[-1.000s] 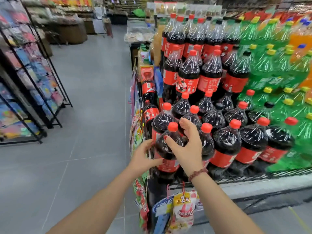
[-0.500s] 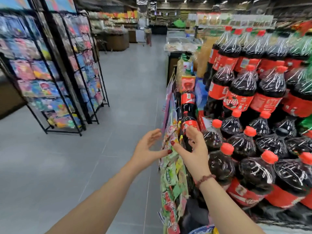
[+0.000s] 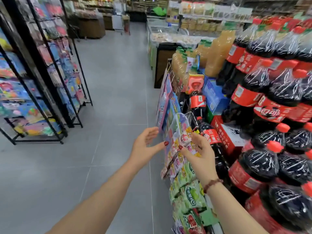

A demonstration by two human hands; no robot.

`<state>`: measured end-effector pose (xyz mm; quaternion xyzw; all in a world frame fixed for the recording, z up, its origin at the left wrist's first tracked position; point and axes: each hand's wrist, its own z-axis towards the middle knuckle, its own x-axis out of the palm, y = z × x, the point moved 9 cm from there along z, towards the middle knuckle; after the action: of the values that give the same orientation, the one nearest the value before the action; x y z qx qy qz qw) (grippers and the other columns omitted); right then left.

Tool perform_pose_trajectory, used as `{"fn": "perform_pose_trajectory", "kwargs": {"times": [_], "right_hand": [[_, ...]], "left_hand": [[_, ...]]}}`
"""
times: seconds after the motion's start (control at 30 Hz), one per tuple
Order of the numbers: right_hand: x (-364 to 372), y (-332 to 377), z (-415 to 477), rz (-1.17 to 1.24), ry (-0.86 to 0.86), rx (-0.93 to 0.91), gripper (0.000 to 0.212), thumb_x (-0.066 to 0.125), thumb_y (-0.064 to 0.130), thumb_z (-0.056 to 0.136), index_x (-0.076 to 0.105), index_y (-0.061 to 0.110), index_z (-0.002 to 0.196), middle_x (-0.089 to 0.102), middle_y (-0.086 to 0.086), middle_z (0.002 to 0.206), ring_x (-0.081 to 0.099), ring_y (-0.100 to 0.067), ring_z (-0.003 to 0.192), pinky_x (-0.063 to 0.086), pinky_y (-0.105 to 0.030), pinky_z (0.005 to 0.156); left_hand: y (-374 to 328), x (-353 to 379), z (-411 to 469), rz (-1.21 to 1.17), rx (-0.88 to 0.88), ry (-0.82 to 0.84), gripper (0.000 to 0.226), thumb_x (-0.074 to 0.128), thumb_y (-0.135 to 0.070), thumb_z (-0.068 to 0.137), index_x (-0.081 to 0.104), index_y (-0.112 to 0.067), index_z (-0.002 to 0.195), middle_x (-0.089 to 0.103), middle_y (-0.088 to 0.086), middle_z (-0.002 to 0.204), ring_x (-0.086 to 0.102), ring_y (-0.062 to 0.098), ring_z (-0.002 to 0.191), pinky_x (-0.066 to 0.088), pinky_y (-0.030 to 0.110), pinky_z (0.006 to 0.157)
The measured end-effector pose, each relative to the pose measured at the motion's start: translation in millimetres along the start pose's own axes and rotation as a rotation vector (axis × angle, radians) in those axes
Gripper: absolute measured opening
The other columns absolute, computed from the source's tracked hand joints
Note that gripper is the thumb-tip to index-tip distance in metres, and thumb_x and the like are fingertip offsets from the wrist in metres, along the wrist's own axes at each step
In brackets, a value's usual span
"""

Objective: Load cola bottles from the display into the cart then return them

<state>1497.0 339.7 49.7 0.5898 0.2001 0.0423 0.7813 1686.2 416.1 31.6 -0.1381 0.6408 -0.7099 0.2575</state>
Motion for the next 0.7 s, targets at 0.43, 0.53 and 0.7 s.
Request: {"fn": "perform_pose_trajectory", "kwargs": {"times": [0.43, 0.53, 0.7], "right_hand": [[-27, -89, 134, -0.040, -0.259, 0.185, 0.053, 0.076, 0.015, 0.079, 0.054, 0.020, 0.127, 0.055, 0.007, 0.124, 0.051, -0.011, 0.116, 0.039, -0.023, 0.093], [-37, -112, 167, -0.054, -0.311, 0.225, 0.049, 0.076, 0.012, 0.078, 0.056, 0.023, 0.121, 0.057, 0.006, 0.121, 0.051, -0.011, 0.112, 0.041, -0.023, 0.090], [-46, -144, 210, -0.099, -0.337, 0.303, 0.049, 0.076, 0.009, 0.078, 0.055, 0.020, 0.121, 0.057, 0.005, 0.117, 0.052, -0.011, 0.111, 0.036, -0.022, 0.092]], "left_hand": [[47, 92, 157, -0.061, -0.042, 0.260, 0.048, 0.083, -0.031, 0.067, 0.062, -0.029, 0.111, 0.067, -0.005, 0.112, 0.063, 0.010, 0.104, 0.050, 0.023, 0.092], [53, 121, 200, -0.037, -0.065, 0.324, 0.045, 0.080, -0.034, 0.066, 0.062, -0.032, 0.107, 0.067, -0.006, 0.109, 0.063, 0.011, 0.102, 0.050, 0.021, 0.089], [68, 165, 255, -0.021, -0.118, 0.421, 0.047, 0.077, -0.032, 0.067, 0.064, -0.026, 0.111, 0.068, -0.004, 0.109, 0.064, 0.014, 0.100, 0.051, 0.023, 0.089]]}}
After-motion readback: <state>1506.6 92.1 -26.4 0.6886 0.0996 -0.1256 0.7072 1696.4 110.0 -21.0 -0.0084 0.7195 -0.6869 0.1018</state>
